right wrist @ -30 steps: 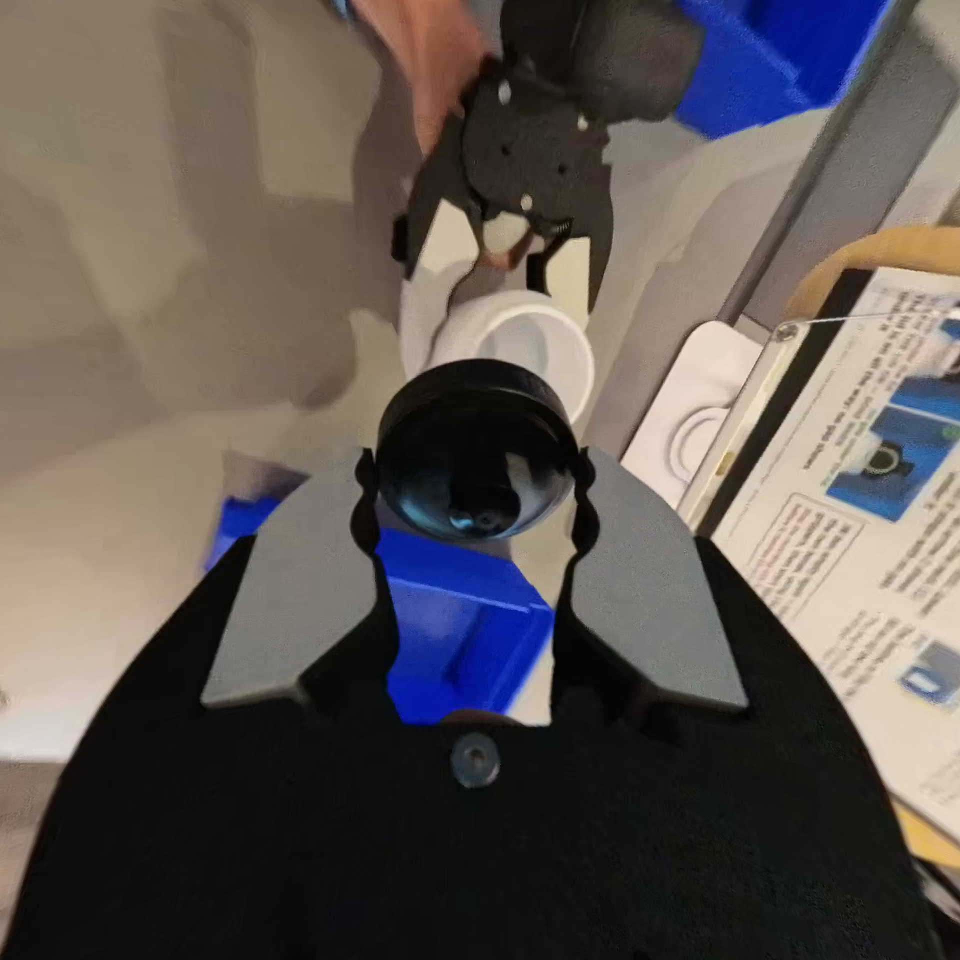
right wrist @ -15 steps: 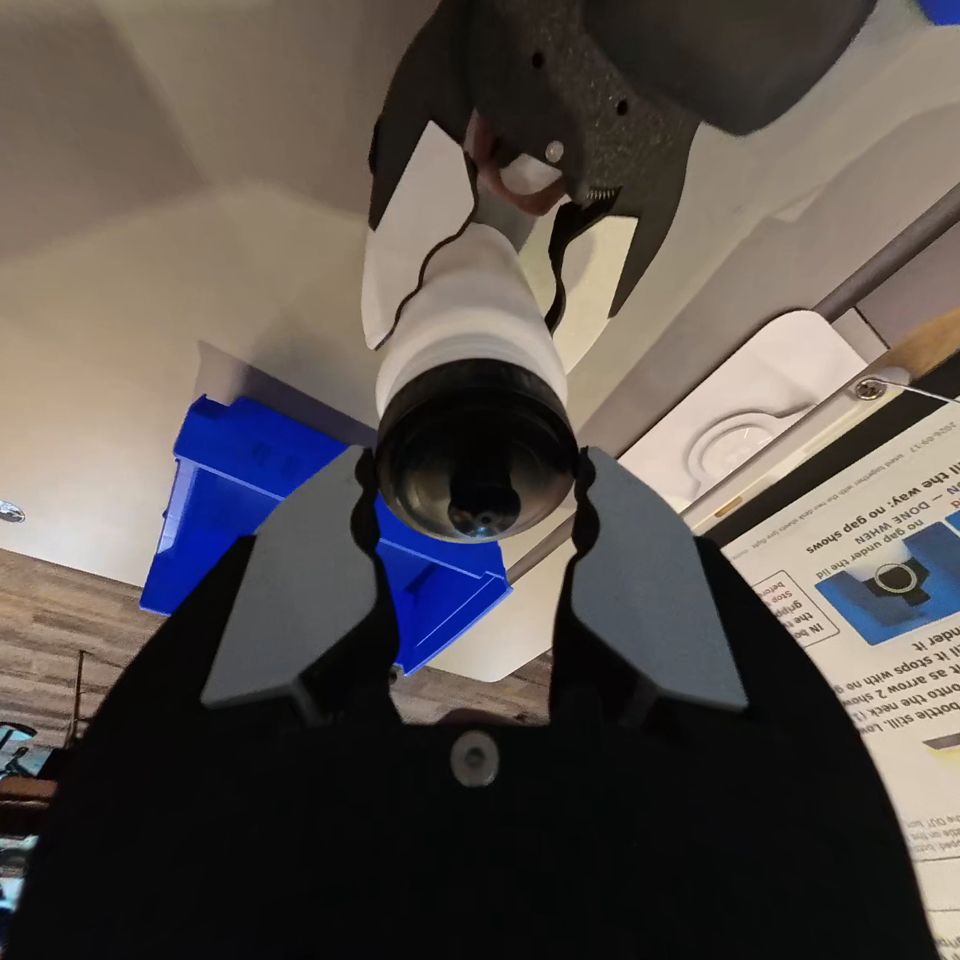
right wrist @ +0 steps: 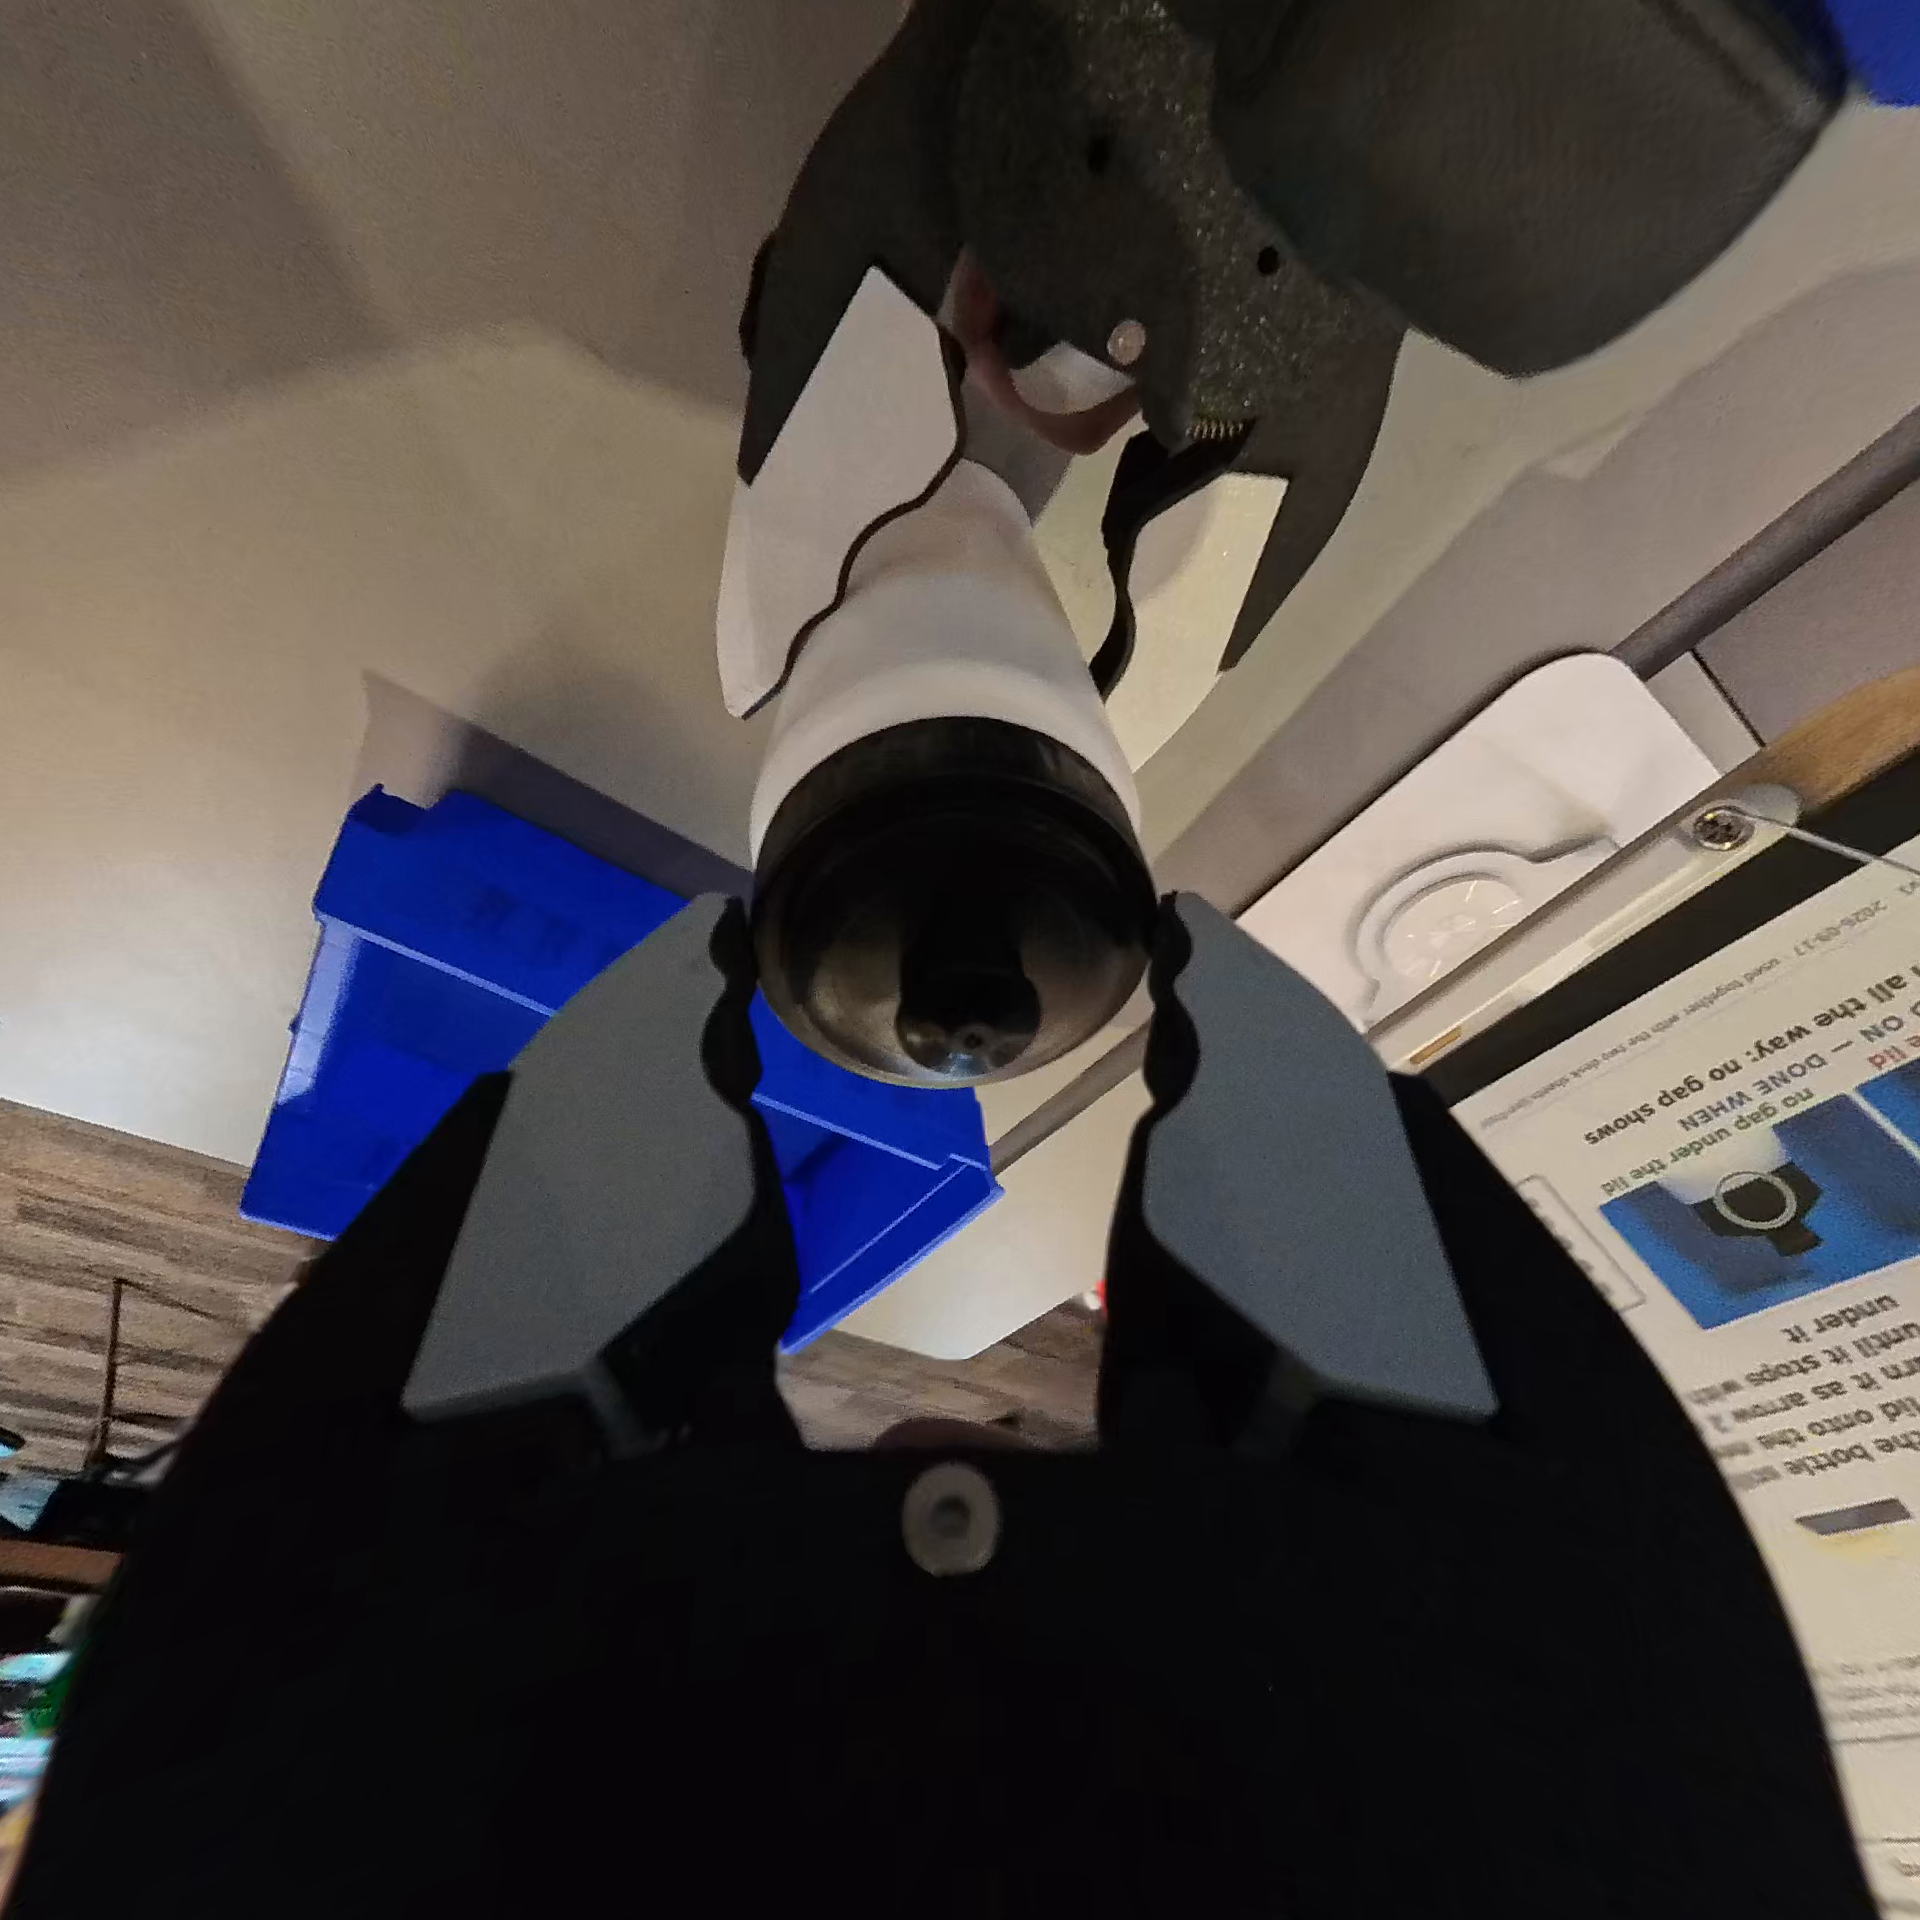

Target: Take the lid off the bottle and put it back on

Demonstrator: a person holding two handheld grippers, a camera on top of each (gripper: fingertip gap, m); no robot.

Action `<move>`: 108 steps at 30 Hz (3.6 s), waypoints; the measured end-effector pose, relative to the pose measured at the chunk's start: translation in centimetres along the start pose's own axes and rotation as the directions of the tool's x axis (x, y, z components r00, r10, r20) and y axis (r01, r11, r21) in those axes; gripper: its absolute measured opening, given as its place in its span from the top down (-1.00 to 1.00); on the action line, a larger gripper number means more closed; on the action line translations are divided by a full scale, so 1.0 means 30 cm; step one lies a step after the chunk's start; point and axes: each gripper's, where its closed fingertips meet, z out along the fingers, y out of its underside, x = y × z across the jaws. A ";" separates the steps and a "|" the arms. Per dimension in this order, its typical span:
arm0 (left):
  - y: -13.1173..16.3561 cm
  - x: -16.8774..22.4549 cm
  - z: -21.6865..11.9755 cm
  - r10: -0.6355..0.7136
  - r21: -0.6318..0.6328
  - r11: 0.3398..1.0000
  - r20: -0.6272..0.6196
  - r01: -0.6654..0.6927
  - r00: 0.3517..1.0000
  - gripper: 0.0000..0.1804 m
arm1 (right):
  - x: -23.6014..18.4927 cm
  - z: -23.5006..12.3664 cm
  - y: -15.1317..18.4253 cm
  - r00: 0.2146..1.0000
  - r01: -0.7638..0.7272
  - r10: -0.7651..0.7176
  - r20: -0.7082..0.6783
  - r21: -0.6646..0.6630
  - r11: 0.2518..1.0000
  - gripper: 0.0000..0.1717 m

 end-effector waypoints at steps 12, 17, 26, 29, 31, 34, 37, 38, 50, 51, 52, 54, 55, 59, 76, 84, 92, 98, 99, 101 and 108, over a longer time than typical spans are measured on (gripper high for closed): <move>0.001 0.000 0.001 0.004 -0.006 1.000 0.012 -0.004 1.000 0.04 | -0.015 0.003 0.005 0.868 -0.491 0.495 0.033 -0.093 0.866 0.15; 0.002 0.003 0.002 0.014 -0.015 1.000 0.016 -0.014 1.000 0.04 | -0.028 0.003 0.003 0.724 -0.678 0.688 0.034 -0.149 0.720 0.15; 0.004 0.005 -0.001 0.014 -0.024 1.000 0.025 -0.013 1.000 0.04 | -0.033 0.003 -0.008 0.511 -0.847 0.858 0.053 -0.142 0.513 0.13; 0.004 0.006 0.000 0.016 -0.024 1.000 0.023 -0.015 1.000 0.04 | -0.018 -0.022 -0.022 0.638 -0.765 0.766 0.081 -0.044 0.642 -0.16; 0.005 0.008 0.000 0.019 -0.025 1.000 0.022 -0.018 1.000 0.04 | -0.014 -0.059 -0.001 0.803 -0.596 0.596 0.017 -0.001 0.803 -0.28; 0.005 0.009 -0.001 0.017 -0.022 1.000 0.015 -0.017 1.000 0.04 | -0.007 -0.109 0.021 0.957 -0.262 0.270 -0.104 0.084 0.961 -0.05; 0.005 0.010 -0.002 0.012 -0.016 1.000 0.004 -0.012 1.000 0.04 | -0.005 -0.108 0.017 0.980 -0.134 0.159 -0.124 0.186 0.973 -0.02; 0.004 0.010 -0.002 0.011 -0.015 1.000 0.002 -0.011 1.000 0.04 | -0.008 -0.101 0.017 0.985 -0.099 0.124 -0.118 0.201 0.975 0.05; 0.007 0.013 -0.001 0.025 -0.032 0.999 0.006 -0.025 1.000 0.04 | -0.023 -0.016 -0.055 0.996 0.085 -0.090 0.007 0.291 0.953 0.19; 0.007 0.012 -0.002 0.023 -0.034 0.999 0.008 -0.023 1.000 0.04 | -0.021 -0.016 -0.054 0.996 0.083 -0.090 0.012 0.287 0.954 0.19; 0.008 0.012 -0.002 0.023 -0.034 0.999 0.009 -0.023 1.000 0.04 | -0.020 -0.015 -0.053 0.996 0.076 -0.084 0.018 0.278 0.957 0.19; 0.008 0.012 -0.002 0.024 -0.034 0.999 0.010 -0.024 1.000 0.04 | -0.020 -0.015 -0.052 0.998 0.047 -0.055 0.023 0.255 0.966 0.19; 0.008 0.012 -0.001 0.024 -0.036 0.999 0.012 -0.024 1.000 0.04 | -0.019 -0.014 -0.051 0.999 0.029 -0.034 0.019 0.243 0.970 0.20; 0.009 0.012 -0.001 0.025 -0.038 0.999 0.018 -0.024 1.000 0.04 | -0.018 -0.012 -0.045 0.986 -0.166 0.160 0.049 0.144 0.976 0.20; 0.004 0.000 -0.018 -0.014 -0.008 1.000 0.019 0.014 1.000 0.05 | 0.028 -0.009 -0.037 0.179 -0.982 0.976 0.127 -0.041 0.185 0.19; 0.010 0.012 -0.018 0.013 -0.027 1.000 0.018 -0.012 1.000 0.05 | -0.033 -0.061 0.000 0.840 -0.542 0.542 -0.041 -0.006 0.840 -0.14; 0.011 0.018 -0.017 0.021 -0.035 0.999 0.009 -0.020 1.000 0.04 | -0.032 -0.054 0.003 0.981 -0.174 0.184 -0.059 0.145 0.974 -0.04; 0.011 0.020 -0.017 0.023 -0.041 0.999 0.009 -0.022 1.000 0.04 | -0.019 -0.009 -0.044 0.994 -0.105 0.100 0.040 0.164 0.981 0.17; 0.011 0.018 -0.018 0.019 -0.039 0.999 0.009 -0.018 1.000 0.04 | -0.015 -0.009 -0.044 0.992 -0.122 0.116 0.051 0.155 0.980 0.18; 0.011 0.016 -0.018 0.015 -0.036 0.999 0.009 -0.015 1.000 0.05 | -0.011 -0.009 -0.043 0.981 -0.191 0.181 0.075 0.152 0.970 0.18; 0.012 0.019 -0.017 0.023 -0.045 0.999 0.017 -0.022 1.000 0.04 | -0.023 -0.008 -0.037 0.727 -0.682 0.677 0.118 0.003 0.731 0.17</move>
